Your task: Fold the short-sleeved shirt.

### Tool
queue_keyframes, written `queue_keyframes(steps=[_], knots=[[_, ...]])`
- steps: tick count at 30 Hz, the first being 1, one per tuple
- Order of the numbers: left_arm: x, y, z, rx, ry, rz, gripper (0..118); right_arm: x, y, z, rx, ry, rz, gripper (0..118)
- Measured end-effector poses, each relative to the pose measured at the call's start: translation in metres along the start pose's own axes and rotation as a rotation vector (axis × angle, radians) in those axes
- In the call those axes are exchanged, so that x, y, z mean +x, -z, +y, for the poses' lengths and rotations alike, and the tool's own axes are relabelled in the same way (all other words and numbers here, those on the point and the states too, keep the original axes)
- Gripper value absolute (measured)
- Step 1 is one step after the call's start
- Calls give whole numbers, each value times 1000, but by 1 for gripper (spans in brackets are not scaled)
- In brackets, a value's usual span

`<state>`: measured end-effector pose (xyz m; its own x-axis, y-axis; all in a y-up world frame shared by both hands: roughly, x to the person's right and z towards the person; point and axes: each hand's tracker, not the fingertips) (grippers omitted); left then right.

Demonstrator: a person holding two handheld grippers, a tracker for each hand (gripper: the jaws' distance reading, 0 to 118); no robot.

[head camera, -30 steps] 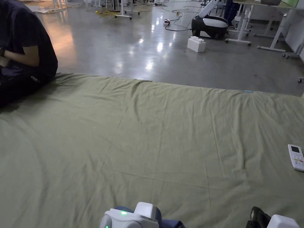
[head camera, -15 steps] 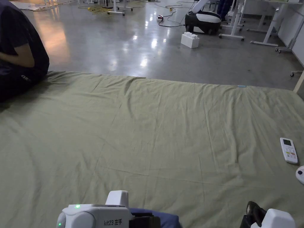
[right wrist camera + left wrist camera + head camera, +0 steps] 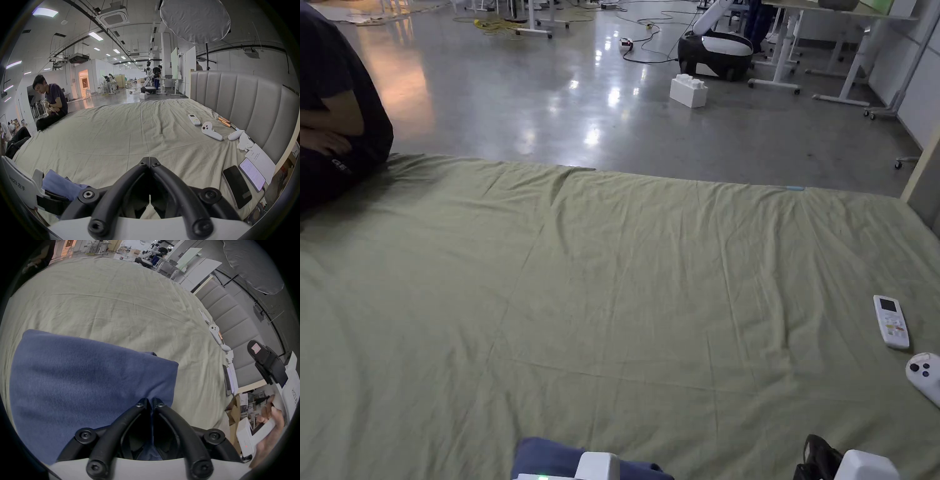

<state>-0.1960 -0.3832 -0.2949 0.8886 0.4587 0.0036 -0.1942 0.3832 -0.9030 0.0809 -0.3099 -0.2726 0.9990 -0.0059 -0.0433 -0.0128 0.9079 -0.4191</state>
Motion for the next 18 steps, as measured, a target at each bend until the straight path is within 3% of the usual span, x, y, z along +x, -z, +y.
queue_keyframes(steps=[6, 11, 15, 18], knots=[[-1, -24, 5, 20, 23, -30, 7, -7, -2, 5, 11, -2, 16, 0], [0, -86, 21, 163, 130, -87, 7, -10, -4, 19, 49, 1, 24, 0], [-3, -138, 37, 403, 221, 6, 7, -16, -6, 38, 101, -4, 16, 0], [-3, -164, 44, 593, 308, 167, 6, -21, -6, 52, 146, -16, 1, 0]])
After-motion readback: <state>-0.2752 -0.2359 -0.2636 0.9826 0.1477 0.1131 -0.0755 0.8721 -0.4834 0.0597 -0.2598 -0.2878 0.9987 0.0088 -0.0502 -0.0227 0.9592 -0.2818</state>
